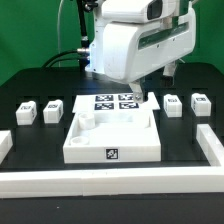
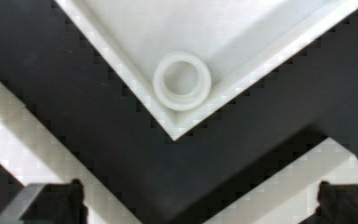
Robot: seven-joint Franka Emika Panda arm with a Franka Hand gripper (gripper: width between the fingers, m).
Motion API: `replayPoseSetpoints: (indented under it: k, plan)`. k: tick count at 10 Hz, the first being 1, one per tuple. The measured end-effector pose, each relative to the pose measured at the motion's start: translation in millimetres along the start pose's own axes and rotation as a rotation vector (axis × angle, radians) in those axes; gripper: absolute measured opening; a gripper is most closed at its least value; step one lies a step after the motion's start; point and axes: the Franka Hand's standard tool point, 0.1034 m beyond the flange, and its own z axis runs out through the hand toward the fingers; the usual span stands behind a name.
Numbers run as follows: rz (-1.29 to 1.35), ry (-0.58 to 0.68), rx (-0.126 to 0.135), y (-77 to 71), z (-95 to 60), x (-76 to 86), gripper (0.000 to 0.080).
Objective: Assemble one leg
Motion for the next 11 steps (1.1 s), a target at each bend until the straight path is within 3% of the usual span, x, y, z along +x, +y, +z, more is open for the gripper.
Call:
replayPoseSetpoints:
  k: [9,11]
  plan:
    - [0.0,0.0,0.0,-0.1,0.4,-0.4,0.065]
    - [-0.071,0.012,-0.012,-9.5,8.1,-14.7,0.065]
